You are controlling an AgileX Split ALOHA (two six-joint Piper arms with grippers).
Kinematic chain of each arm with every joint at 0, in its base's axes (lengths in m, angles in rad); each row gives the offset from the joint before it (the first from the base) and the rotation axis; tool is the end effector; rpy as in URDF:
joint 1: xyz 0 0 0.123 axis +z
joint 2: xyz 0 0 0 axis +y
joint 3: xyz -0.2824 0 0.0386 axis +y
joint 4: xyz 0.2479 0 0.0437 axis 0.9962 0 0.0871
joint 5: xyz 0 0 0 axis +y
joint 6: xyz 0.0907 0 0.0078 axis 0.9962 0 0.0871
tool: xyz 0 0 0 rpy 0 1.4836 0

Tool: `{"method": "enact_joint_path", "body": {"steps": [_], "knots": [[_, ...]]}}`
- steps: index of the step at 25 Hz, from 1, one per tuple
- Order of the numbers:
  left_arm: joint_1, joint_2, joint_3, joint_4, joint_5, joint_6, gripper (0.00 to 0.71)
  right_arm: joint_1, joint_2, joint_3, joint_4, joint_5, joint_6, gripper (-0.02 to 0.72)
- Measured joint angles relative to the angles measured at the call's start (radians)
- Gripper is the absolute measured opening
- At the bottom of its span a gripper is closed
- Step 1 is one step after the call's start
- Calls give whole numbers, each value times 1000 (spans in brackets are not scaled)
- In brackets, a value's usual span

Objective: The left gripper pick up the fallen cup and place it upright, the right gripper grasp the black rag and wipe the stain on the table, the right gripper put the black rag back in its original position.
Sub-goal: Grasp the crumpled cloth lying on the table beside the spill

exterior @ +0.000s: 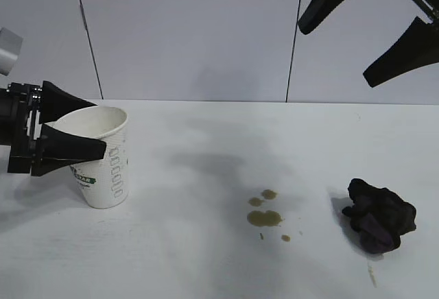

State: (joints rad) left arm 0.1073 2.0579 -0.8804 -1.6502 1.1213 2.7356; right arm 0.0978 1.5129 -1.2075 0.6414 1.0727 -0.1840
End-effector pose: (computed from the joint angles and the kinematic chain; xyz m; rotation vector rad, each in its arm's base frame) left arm 0.3325 -0.0464 0.1103 1.1978 1.5986 -0.7039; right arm 0.2941 0.0770 0.3023 -0.0650 2.7253 0.8333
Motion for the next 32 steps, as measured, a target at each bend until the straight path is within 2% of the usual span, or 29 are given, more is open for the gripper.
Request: {"method": "enact_joint_path", "body": {"steps": [7, 10, 16, 20, 23, 29, 32], "knots": [[18, 0, 0, 65, -3, -77, 662, 0, 0, 0, 0, 0, 0, 633], [18, 0, 0, 133, -53, -120, 664, 0, 0, 0, 0, -1, 0, 633], [18, -6, 0, 310, -367, -403, 664, 0, 0, 0, 0, -2, 0, 633], [18, -87, 0, 342, -612, -656, 664, 0, 0, 0, 0, -2, 0, 633], [18, -191, 0, 343, -750, -789, 664, 0, 0, 0, 0, -2, 0, 633], [28, -450, 0, 343, -917, -829, 664, 0, 0, 0, 0, -2, -13, 633], [77, -577, -16, 331, -931, -880, 664, 0, 0, 0, 0, -5, -16, 633]]}}
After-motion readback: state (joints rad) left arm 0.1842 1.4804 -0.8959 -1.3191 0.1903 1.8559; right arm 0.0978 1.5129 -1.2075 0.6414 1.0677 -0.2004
